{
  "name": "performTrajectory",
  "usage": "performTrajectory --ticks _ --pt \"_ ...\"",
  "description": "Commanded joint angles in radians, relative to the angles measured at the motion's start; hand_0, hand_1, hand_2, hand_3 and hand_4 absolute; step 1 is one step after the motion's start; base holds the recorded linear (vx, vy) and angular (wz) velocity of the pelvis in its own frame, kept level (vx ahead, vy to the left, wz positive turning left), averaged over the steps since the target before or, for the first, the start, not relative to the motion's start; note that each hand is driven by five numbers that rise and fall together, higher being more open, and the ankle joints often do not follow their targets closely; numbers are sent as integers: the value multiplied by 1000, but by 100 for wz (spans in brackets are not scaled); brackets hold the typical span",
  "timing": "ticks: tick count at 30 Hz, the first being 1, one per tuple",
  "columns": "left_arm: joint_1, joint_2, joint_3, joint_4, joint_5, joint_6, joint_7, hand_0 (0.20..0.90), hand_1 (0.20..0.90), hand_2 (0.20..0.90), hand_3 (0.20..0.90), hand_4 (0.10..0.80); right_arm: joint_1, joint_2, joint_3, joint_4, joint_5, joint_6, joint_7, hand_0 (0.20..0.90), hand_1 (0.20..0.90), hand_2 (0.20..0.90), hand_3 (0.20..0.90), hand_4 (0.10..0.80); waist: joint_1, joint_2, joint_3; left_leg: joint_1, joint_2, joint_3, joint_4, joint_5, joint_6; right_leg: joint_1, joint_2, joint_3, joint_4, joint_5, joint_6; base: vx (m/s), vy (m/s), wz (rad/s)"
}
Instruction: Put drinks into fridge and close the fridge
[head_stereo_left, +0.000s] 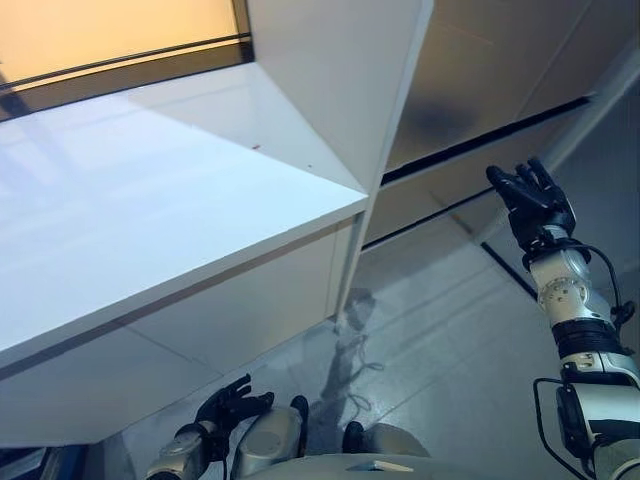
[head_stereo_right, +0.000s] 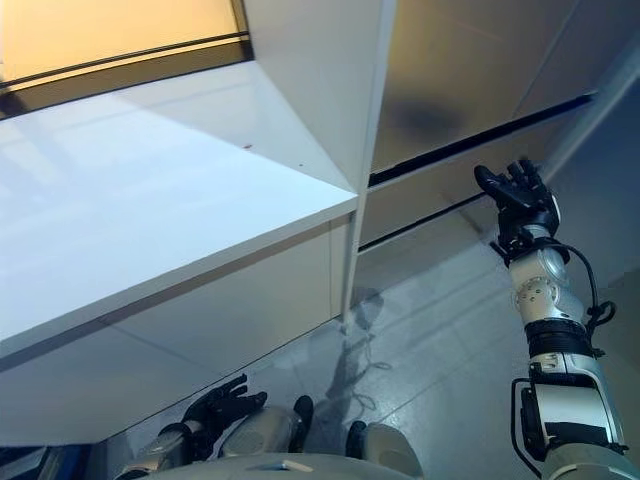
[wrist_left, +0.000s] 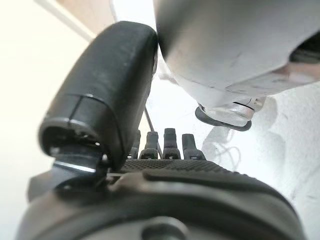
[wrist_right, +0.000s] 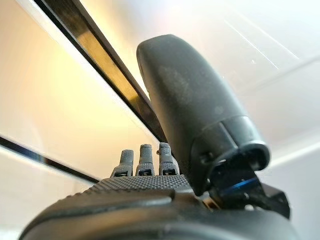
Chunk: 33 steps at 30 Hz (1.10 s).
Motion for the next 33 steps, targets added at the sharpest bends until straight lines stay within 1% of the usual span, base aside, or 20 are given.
performTrajectory --ticks 1,4,8,14,19,21,24,27,29,33 --pt "52 4 -43 13 56 9 -9 900 900 900 900 800 10 -39 -22 -126 -28 -33 19 900 900 900 900 800 -34 -10 -68 39 -7 50 -42 -71 46 2 -25 55 -110 132 49 -109 -97 -37" --pt "28 3 -49 1 43 18 -2 900 900 900 900 800 56 -17 -1 -128 -35 -16 39 900 900 900 900 800 -54 -16 -80 45 4 69 -88 -46 38 2 -17 73 -160 165 59 -117 -87 -33" --pt "7 -6 -51 -8 31 15 -5 900 900 900 900 800 116 30 25 -126 -63 5 56 900 900 900 900 800 -71 -19 -104 59 12 85 -157 -17 28 6 -7 83 -223 198 65 -105 -54 -22" --pt "-2 -27 -49 -3 28 11 5 900 900 900 900 800 216 102 69 -56 -138 28 105 900 900 900 900 800 -85 -10 -144 90 20 109 -247 17 14 22 1 77 -306 230 70 -57 -13 -18" --pt "-9 -37 -32 31 17 9 13 900 900 900 900 800 284 169 107 74 -209 33 168 900 900 900 900 800 -85 0 -175 113 26 127 -303 37 0 42 14 61 -376 254 75 -15 -2 -1" --pt "-14 -39 -19 46 8 9 20 900 900 900 900 800 304 198 123 144 -232 47 191 900 900 900 900 800 -83 6 -186 121 31 132 -325 47 -3 47 20 51 -383 251 72 0 0 0" --pt "-24 -42 4 63 3 19 15 900 900 900 900 800 340 254 147 249 -270 36 200 900 900 900 900 800 -81 10 -197 121 35 132 -325 49 -5 53 21 37 -372 236 66 -27 -1 2" --pt "-28 -52 10 87 2 11 11 900 900 900 900 800 356 293 166 358 -316 9 213 900 900 900 900 800 -78 12 -202 123 36 129 -322 49 -5 60 25 27 -368 227 60 -24 2 4" --pt "-31 -64 17 120 -1 2 13 900 900 900 900 800 375 338 187 461 -356 -4 196 900 900 900 900 800 -75 15 -206 126 36 126 -315 46 -4 69 26 18 -361 216 54 -14 13 7" --pt "-23 -91 25 157 7 -3 21 900 900 900 900 800 407 390 199 605 -459 32 199 900 900 900 900 800 -72 27 -209 138 33 112 -309 44 0 86 29 8 -351 203 46 15 41 11"
